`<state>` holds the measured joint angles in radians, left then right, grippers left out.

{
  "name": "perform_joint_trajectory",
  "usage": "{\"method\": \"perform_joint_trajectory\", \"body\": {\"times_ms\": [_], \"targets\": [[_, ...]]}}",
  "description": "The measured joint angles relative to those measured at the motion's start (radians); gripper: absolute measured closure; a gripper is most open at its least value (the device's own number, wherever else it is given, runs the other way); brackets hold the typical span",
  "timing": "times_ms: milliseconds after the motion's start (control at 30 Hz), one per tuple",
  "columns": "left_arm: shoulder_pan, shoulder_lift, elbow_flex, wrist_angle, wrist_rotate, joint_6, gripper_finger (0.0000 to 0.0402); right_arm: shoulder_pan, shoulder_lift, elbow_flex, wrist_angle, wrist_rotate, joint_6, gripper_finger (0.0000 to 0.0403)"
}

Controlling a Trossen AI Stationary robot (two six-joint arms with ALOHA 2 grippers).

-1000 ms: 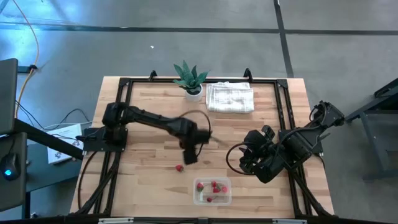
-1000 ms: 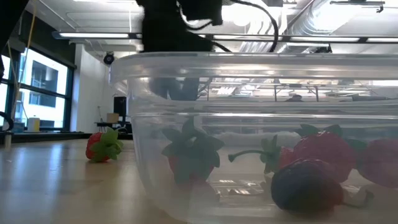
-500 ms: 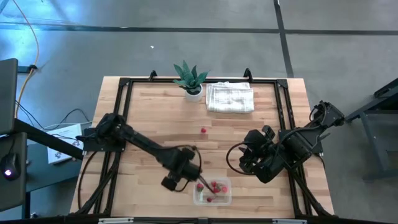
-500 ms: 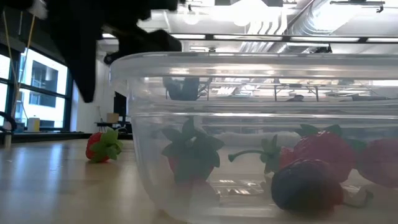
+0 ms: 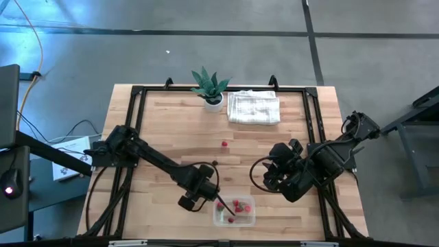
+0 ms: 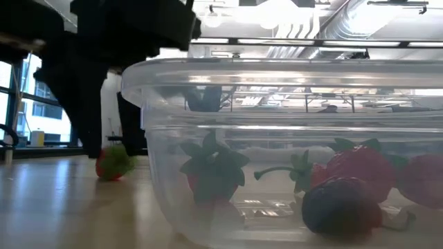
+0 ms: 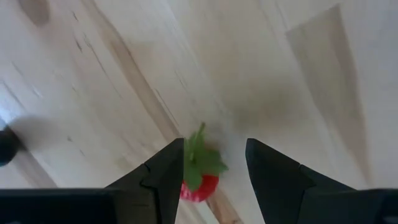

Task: Pick and placing Produce into tupperware
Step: Put the strawberry into the transparent bin

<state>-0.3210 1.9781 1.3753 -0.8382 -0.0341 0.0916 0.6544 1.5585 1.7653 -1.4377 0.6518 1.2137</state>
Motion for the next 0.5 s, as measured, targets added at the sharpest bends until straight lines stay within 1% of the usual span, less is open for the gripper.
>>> {"method": "perform_joint_trajectory", "body": {"times_ms": [267, 500], "targets": [[0.001, 0.000, -0.053, 0.091, -0.026, -0.016, 0.0240, 0.000, 0.000, 0.000, 0.003, 0.011, 0.005, 0.0293], [0.001, -0.001, -0.093, 0.102, -0.027, -0.014, 0.0241, 0.000, 0.000, 0.000, 0.004, 0.011, 0.020, 0.0293]]}}
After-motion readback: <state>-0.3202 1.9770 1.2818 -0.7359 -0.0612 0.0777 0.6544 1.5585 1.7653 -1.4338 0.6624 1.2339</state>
